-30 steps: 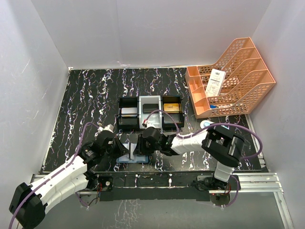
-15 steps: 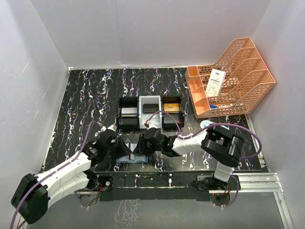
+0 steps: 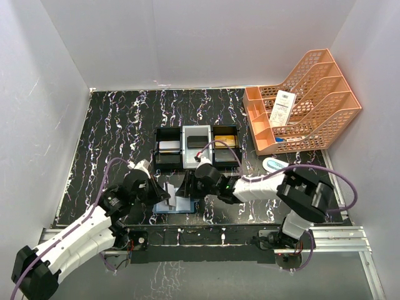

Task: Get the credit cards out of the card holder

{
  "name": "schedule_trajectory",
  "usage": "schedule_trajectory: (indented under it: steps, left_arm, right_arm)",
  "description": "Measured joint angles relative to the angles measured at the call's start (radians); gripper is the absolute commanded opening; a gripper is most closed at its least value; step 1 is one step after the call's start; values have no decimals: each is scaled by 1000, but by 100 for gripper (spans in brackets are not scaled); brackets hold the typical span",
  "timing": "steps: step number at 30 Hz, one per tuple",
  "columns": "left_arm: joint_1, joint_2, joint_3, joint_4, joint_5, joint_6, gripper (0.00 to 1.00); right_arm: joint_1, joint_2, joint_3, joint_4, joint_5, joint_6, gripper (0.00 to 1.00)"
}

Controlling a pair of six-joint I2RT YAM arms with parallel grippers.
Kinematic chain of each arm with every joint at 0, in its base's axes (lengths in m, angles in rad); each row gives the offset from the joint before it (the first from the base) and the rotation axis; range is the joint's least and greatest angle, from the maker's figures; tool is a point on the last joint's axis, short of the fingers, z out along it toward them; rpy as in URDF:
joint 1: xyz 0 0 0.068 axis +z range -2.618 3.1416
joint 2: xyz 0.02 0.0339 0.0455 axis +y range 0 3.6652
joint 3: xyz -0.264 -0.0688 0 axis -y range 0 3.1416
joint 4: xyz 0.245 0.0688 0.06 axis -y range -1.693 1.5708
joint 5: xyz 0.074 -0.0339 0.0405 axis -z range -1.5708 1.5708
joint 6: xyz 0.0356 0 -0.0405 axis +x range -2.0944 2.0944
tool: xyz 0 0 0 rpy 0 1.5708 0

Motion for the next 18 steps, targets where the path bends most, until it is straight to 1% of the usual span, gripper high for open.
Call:
schedule_trajectory:
  steps: [4,8,12,18]
  left_arm:
    - [0,-37,48,-48,1,38,0]
    - [0,-69,69,-63,16,74,0]
    - [0,-90,69,-37,82,104,0]
    - [0,-92,69,76,235,138,0]
  right_arm:
    - [-10,-127,-41,-3,24,-13,66]
    - [-14,-310,-130,21,66,-7,77]
    - [-24,-435,-196,51,90,4,78]
    - [-43,-513,-285,115,87,22,78]
